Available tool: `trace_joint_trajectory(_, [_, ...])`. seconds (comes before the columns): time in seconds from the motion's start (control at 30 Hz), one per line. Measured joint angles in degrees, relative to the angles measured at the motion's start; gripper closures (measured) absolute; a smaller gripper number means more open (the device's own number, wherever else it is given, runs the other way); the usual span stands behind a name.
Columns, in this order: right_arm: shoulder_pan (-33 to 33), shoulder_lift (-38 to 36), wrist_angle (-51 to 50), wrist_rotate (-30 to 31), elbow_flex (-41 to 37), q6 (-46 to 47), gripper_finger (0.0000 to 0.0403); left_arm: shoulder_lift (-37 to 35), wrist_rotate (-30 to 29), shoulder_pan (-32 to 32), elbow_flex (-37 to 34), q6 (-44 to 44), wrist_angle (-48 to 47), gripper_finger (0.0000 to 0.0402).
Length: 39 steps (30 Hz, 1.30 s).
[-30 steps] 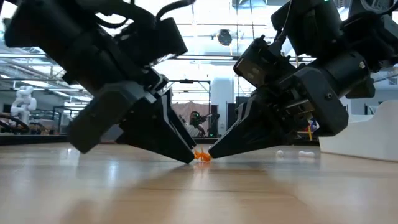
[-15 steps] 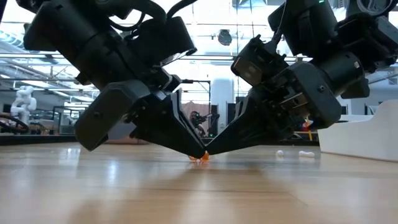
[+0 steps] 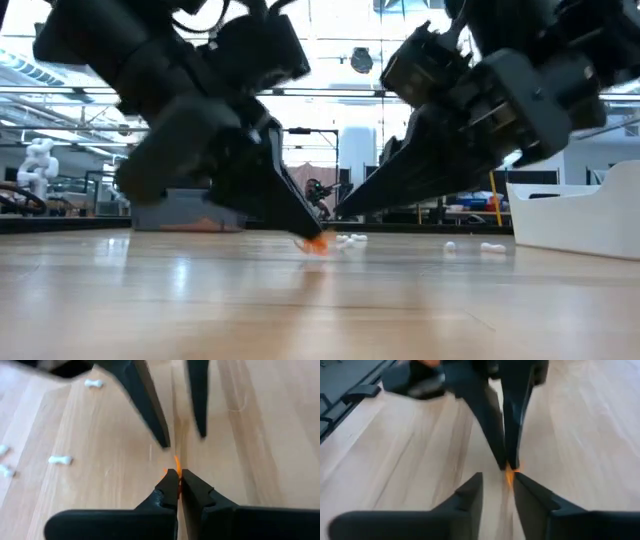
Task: Sort Halloween decoration
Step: Put the orange spider toy into the black bin
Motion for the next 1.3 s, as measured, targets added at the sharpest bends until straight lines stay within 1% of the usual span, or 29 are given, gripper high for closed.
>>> trace_joint_trajectory(0.13, [1.7,-3.2,-5.8,3.1,0.0,-0.1,0.0272,-4.2,0.0,0.0,0.0,-4.9,-4.3,0.0394])
trace_joint_trajectory(0.27, [4.2,-3.8,-7.5,7.2,0.0,-0.6,0.0252,-9.4,-0.6,-0.2,0.0,-7.9,-10.0,0.0394])
trace_joint_trajectory(0.43, [6.7,-3.8,-8.1,7.5,0.0,-1.0,0.0255,-18.0,-1.3,-0.8,0.0,-9.1,-12.6,0.0394])
trace_joint_trajectory(0.5, [7.4,-3.8,-7.2,7.5,0.0,-1.3,0.0259,-21.7,-1.8,-0.8,0.0,-11.9,-13.4,0.0394])
trace_joint_trajectory(0.57, [7.9,-3.8,-6.3,7.4,0.0,-1.8,0.0262,-26.0,-2.9,-1.1,-0.2,-13.5,-16.4,0.0394])
trace_joint_trajectory(0.67, [8.6,-3.8,-5.3,7.4,0.0,-2.7,0.0265,-32.5,-6.5,-2.7,-2.5,-14.4,-16.4,0.0394])
trace_joint_trajectory(0.83, [9.0,-3.8,-3.1,8.0,0.0,-3.2,0.0265,-44.0,-11.0,-5.1,-11.6,-17.6,-9.9,0.0394])
trace_joint_trajectory(1.0, [9.1,-3.8,-2.3,9.0,0.0,-3.5,0.0265,-52.2,-12.5,-6.3,-20.5,-18.8,2.1,0.0394])
trace_joint_trajectory(1.1, [9.1,-3.8,-1.9,9.0,0.0,-3.7,0.0265,-54.6,-14.5,-6.3,-23.5,-15.7,6.7,0.0394])
trace_joint_trajectory(1.2, [9.1,-3.8,-1.5,9.0,0.0,-3.9,0.0266,-54.8,-16.5,-6.3,-25.3,-12.5,12.2,0.0394])
trace_joint_trajectory(1.3, [9.1,-3.8,-1.4,9.0,0.0,-4.2,0.0266,-54.5,-16.6,-6.1,-25.7,-9.7,15.6,0.0394])
